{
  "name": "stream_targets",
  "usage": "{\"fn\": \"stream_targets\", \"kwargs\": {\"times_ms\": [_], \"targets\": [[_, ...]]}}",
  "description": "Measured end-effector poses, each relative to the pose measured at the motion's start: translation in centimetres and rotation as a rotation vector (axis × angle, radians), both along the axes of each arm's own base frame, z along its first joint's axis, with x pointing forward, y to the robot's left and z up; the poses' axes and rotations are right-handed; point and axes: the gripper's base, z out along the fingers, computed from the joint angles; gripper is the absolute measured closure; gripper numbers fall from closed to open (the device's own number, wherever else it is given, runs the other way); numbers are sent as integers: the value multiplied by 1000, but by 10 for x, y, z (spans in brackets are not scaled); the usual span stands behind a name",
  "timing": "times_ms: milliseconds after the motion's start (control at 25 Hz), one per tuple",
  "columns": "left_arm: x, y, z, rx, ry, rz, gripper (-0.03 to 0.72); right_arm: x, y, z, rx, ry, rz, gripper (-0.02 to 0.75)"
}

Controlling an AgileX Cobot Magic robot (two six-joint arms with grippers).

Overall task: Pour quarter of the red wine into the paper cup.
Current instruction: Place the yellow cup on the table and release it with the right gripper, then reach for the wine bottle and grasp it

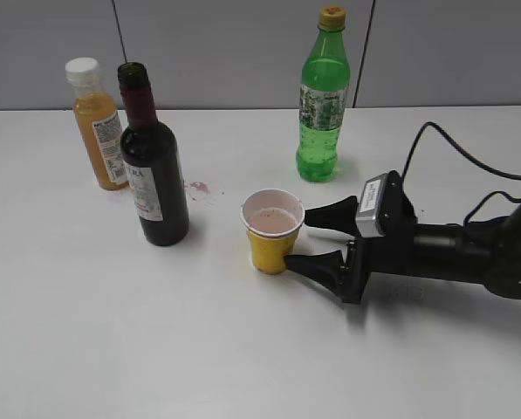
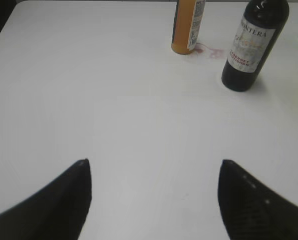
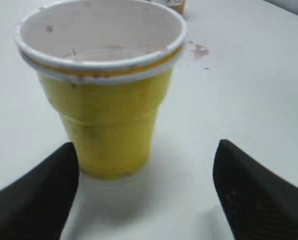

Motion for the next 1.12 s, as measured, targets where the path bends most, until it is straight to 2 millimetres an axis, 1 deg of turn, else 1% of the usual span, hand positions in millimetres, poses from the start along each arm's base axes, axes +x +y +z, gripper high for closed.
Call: {"fn": "stream_targets", "kwargs": {"times_ms": [240,320,440,560,600,680,760,840,920,1000,1120], "targets": [[0,0,0,0,0,0,105,-20,-34,20,-66,-101,-212,137],[0,0,0,0,0,0,105,-26,-48,24,-84,-94,-315,144],[0,0,0,0,0,0,105,-28,-66,33,-90,-87,-485,144],[0,0,0,0,0,0,105,-21,-80,47,-70,-103,-676,144],[0,0,0,0,0,0,105,-17,-86,52,-39,-89,-774,144],[0,0,0,0,0,0,105,-10,-103,66,80,-37,-1016,144],[0,0,0,0,0,0,105,-6,-124,80,158,1,-1264,144],[0,0,0,0,0,0,105,-4,-136,89,121,126,-1417,145],[0,0,0,0,0,0,105,3,-137,97,34,287,-1458,145],[0,0,0,0,0,0,105,15,-130,109,-37,437,-1408,145],[0,0,0,0,-1,0,105,28,-115,125,-162,659,-1270,145]]}}
